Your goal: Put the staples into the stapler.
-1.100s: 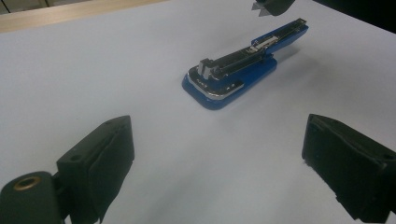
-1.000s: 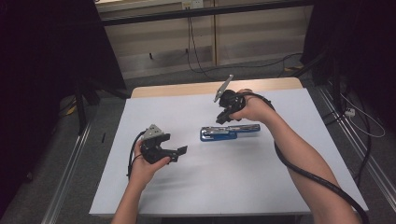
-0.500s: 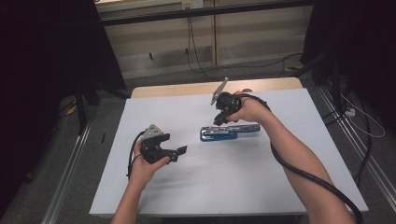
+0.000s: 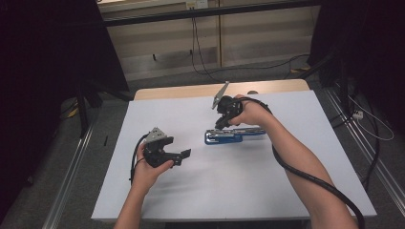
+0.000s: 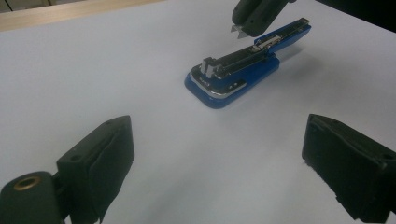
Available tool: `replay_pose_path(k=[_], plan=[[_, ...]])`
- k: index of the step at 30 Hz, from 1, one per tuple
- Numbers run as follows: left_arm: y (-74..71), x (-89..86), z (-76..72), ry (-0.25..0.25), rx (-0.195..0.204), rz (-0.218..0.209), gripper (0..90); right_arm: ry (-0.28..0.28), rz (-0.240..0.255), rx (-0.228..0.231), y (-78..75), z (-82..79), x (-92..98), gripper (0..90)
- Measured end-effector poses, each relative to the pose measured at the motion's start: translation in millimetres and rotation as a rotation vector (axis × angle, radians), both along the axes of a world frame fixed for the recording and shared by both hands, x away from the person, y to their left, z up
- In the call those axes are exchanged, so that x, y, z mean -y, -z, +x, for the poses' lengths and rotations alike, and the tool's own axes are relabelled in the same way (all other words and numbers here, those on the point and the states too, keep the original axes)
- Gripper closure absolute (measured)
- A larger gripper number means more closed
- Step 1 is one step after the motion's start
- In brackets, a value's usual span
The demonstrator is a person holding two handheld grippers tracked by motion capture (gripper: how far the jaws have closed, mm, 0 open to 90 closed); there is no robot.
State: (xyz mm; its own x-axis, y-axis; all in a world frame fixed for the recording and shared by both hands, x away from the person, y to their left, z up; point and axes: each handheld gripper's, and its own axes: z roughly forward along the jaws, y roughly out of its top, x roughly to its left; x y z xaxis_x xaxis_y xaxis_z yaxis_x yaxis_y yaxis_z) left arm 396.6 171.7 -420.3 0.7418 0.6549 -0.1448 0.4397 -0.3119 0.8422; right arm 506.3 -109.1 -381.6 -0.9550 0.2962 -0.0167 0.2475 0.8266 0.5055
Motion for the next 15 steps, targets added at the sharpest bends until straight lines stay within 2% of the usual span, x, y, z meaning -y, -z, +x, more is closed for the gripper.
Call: replay_pose_path(k=[15], plan=[[1.1, -0.3, 0.0, -0.003, -0.001, 0.008, 9.4, -0.036, 0.0, 0.0, 5.6, 5.9, -5.4, 79.2]])
